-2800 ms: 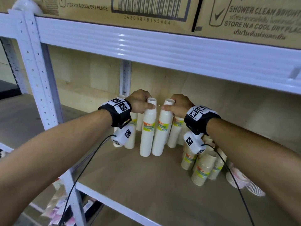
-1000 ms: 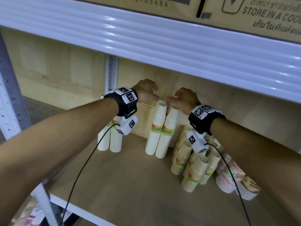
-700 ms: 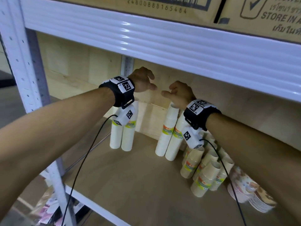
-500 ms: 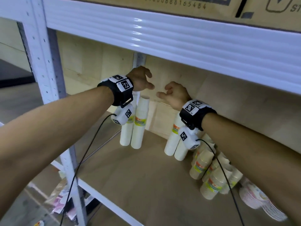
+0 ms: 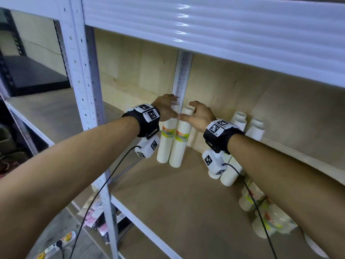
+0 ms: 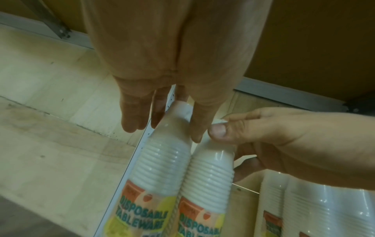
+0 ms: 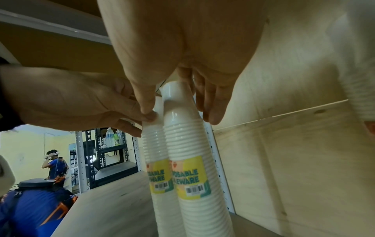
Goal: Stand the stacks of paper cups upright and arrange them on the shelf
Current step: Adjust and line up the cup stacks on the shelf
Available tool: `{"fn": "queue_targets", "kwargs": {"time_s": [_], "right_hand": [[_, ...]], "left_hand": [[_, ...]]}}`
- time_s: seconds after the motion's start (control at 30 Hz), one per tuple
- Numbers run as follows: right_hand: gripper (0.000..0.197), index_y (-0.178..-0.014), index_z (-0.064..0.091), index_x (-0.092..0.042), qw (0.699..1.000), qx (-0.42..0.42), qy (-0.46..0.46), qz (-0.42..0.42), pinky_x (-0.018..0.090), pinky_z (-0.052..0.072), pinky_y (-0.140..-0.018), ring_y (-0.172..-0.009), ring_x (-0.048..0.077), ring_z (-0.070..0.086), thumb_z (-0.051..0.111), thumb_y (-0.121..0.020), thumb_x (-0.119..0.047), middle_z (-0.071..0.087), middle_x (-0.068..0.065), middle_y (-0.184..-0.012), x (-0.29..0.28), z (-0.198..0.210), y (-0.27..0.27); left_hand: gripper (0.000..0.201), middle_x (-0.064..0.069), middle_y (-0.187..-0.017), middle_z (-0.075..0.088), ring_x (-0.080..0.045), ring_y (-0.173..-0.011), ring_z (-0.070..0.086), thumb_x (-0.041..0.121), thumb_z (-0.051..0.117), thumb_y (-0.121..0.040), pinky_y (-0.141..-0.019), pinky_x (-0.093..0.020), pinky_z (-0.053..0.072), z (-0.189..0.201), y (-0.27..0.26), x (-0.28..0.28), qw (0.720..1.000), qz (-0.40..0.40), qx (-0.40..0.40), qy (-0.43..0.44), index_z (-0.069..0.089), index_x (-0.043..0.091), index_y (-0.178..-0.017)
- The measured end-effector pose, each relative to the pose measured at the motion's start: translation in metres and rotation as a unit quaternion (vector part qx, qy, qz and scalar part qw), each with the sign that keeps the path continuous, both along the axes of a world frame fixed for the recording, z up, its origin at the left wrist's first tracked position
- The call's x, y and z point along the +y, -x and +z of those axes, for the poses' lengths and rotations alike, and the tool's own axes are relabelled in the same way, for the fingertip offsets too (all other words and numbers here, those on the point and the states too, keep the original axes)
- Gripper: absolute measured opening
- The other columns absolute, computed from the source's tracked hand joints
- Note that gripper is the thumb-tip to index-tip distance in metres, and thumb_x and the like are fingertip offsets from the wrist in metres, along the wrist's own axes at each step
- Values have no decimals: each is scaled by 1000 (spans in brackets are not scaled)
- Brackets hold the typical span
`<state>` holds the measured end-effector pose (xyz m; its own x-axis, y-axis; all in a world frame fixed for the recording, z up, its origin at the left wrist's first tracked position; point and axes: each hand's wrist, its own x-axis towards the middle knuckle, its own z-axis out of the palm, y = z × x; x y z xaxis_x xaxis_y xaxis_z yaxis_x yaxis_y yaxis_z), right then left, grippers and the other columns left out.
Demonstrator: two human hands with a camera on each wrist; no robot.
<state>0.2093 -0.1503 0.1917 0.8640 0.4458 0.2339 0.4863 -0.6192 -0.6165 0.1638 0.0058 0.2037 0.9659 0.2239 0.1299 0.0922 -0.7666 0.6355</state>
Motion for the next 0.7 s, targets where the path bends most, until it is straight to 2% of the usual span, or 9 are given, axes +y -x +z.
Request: {"fn": "queue_targets", "kwargs": {"time_s": [0.2,0.3,0.43,0.57,0.7], "right_hand": [[45,-117,56,-16,1000,-16,2,2,36,52,-85,-99,25,62,74,-81,-36,65,5,-112,4,-7,-3],[43,-118,56,-14,1000,-18,1,4,32,50,-80,-97,25,61,72,-83,-33,64,6,-111,2,-6,-3],[43,-119,55,-13,1000,-20,-5,0,31,48,-78,-97,25,61,72,-84,-32,64,6,-111,-3,-7,0],[46,-121,55,-12,1000,-25,-8,-10,29,46,-76,-97,23,60,72,-84,-34,63,5,-113,-14,-6,4],[40,-110,57,-14,999,-29,-1,-20,34,50,-78,-95,25,61,73,-81,-36,64,5,-107,-30,-3,8]], "left_hand": [[59,-5,-136,55,-15,-100,50,13,73,-84,-76,-23,39,-4,2,3,999,-9,-21,24,48,12,-138],[57,-3,-136,56,-15,-98,50,13,73,-85,-73,-22,39,-5,4,2,999,-15,-28,30,49,14,-136],[54,-1,-131,57,-16,-95,51,14,73,-84,-63,-18,37,-4,6,-1,999,-25,-36,21,51,15,-134],[51,-2,-128,56,-18,-98,52,18,75,-82,-76,-27,42,-2,8,-8,999,-33,-37,9,54,18,-128],[48,-1,-118,57,-19,-98,54,18,77,-80,-76,-27,44,3,11,-22,998,-52,-35,1,58,18,-123]]}}
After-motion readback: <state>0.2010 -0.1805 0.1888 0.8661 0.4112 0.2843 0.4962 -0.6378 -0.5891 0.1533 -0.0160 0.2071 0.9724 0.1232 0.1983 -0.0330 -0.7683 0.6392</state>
